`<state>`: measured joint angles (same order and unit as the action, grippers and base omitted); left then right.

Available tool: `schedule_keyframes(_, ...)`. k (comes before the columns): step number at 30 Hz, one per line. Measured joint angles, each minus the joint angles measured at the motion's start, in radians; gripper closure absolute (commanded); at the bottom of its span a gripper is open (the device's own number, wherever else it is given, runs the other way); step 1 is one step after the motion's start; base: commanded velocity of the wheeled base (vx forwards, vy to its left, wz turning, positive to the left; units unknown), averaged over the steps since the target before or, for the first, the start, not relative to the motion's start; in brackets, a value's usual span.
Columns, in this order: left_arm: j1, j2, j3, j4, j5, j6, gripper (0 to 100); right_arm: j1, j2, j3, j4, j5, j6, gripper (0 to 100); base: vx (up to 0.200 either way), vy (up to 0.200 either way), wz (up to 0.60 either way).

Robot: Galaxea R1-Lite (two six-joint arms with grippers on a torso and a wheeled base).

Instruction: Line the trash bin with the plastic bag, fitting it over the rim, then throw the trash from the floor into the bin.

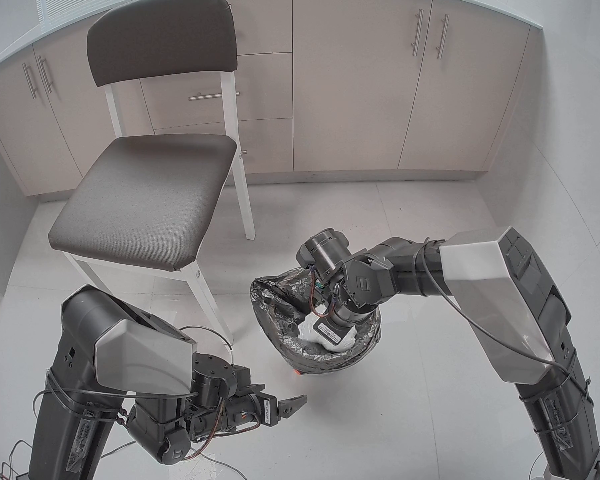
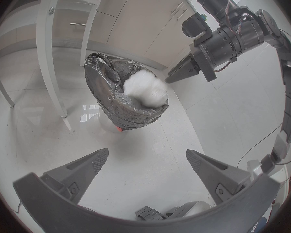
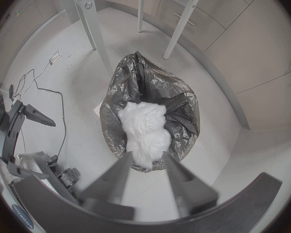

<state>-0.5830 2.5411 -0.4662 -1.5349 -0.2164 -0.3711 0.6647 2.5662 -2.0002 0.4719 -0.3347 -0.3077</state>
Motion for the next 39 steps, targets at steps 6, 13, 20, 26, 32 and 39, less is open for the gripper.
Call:
schedule_keyframes(6, 0.0, 0.0, 0.0, 0.0, 0.0, 0.0, 0, -0.001, 0.002, 0.0, -0.03, 0.0, 0.001, 0, 0.0, 0.0, 0.0)
schedule_keyframes(13, 0.0, 0.0, 0.0, 0.0, 0.0, 0.0, 0, -0.003, -0.004, 0.0, -0.036, -0.01, 0.001, 0, 0.0, 0.0, 0.0)
schedule_keyframes(20, 0.001, -0.002, 0.002, 0.0, 0.001, -0.003, 0, -0.004, -0.061, 0.0, -0.022, -0.122, -0.054, 0, 0.0, 0.0, 0.0)
schedule_keyframes(26, 0.014, -0.056, 0.024, 0.0, 0.005, -0.007, 0, -0.004, -0.171, 0.0, 0.057, -0.224, -0.07, 0, 0.0, 0.0, 0.0)
schedule_keyframes(32, 0.028, -0.252, 0.087, 0.001, 0.011, 0.002, 0, -0.011, -0.323, 0.0, 0.223, -0.281, -0.071, 0, 0.0, 0.0, 0.0)
schedule_keyframes(39, 0.044, -0.571, 0.194, 0.069, 0.046, 0.097, 0, -0.02, -0.511, 0.0, 0.455, -0.354, -0.07, 0, 0.0, 0.0, 0.0)
